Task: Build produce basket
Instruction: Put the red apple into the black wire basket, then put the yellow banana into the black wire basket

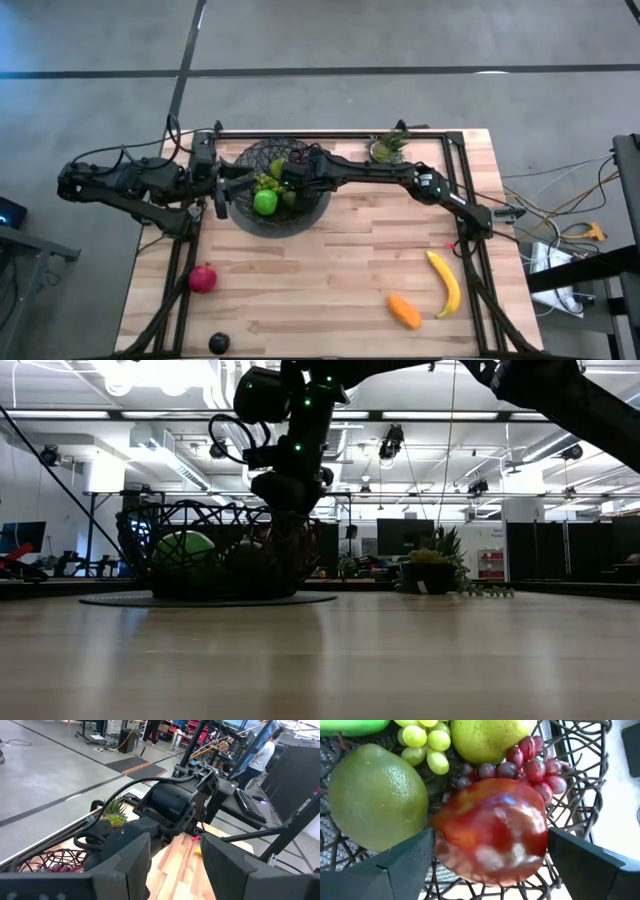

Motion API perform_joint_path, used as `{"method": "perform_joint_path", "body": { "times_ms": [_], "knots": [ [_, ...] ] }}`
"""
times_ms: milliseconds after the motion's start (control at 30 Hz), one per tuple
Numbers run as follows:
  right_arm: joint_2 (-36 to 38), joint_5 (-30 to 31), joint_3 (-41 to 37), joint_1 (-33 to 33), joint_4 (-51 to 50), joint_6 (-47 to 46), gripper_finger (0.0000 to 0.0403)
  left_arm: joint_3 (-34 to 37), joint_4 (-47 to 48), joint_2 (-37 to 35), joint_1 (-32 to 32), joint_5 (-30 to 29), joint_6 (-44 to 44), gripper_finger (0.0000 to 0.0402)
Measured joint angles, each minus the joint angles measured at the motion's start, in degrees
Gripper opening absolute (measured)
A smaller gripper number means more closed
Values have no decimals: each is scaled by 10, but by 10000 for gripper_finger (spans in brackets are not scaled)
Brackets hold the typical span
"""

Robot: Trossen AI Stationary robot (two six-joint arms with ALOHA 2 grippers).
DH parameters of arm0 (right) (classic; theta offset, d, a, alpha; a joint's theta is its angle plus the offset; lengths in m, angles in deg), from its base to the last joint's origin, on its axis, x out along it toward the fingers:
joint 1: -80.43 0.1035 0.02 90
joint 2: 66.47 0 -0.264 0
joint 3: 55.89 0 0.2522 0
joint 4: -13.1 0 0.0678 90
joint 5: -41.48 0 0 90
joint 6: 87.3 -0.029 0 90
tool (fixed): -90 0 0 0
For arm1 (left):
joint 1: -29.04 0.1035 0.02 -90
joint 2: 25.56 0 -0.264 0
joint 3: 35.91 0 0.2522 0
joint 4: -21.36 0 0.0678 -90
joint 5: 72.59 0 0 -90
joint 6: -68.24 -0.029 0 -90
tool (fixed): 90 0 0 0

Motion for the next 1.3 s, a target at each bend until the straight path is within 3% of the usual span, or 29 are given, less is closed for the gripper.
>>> {"method": "perform_joint_path", "body": {
  "times_ms": [267, 533, 633, 733, 867, 1033, 1300],
  "knots": [
    [36, 0, 0, 10, -4, -1, 368, 0, 0, 0, 0, 0, 2, 159],
    [123, -1, -5, 46, -11, -15, 363, 0, 0, 2, 0, -1, 4, 159],
    [172, -23, -36, 66, -24, -33, 363, 0, 0, 4, 0, -1, 15, 159],
    [234, -49, -116, 90, -27, -68, 363, 1, 0, 6, 0, 0, 17, 159],
    [326, -63, -271, 126, -33, -172, 363, 3, 0, 8, 0, 3, 18, 159],
    [434, -147, -451, 172, -34, -385, 363, 7, -1, 16, 0, 3, 18, 159],
    [529, -249, -632, 277, -58, -726, 361, 8, -1, 43, 0, 5, 13, 159]
  ]
}}
